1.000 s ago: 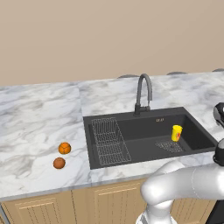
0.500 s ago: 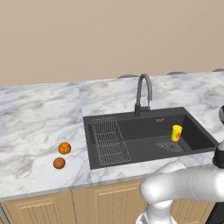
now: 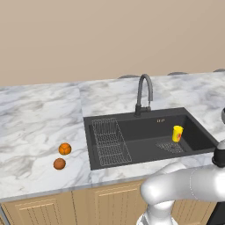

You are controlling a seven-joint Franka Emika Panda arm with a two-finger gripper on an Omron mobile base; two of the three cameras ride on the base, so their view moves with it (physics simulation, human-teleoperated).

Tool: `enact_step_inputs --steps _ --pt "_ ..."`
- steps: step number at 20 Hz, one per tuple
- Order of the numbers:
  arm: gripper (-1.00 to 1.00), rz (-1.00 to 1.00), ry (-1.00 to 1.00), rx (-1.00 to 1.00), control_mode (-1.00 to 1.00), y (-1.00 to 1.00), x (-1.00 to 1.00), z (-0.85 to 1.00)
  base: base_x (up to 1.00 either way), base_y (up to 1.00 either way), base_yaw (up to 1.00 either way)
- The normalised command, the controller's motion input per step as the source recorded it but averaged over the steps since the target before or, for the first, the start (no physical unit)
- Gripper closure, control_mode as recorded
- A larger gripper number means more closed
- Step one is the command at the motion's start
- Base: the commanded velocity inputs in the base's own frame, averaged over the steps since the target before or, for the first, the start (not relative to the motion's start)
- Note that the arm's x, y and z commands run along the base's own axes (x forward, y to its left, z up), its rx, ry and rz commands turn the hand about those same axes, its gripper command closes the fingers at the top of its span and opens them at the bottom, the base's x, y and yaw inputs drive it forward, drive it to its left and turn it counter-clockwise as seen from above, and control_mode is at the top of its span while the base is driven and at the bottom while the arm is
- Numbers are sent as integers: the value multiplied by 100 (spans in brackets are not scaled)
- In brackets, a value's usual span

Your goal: Remove the tangerine and orange from the sink. Then move the bowl and cup from the counter to the sink for washing.

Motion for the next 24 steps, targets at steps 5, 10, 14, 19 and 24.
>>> enact_step_inputs --steps 5,10,14,19,24 --pt "-100 0 5 -7 -100 -23 -8 15 0 0 0" --pt "-100 0 4 -3 -100 -21 -9 7 0 0 0" --pt "-100 0 2 -1 -100 -22 -2 6 0 0 0" --pt "-100 0 3 0 -100 -20 0 2 0 0 0" --pt "-100 1 5 0 -100 -15 1 0 0 0 0"
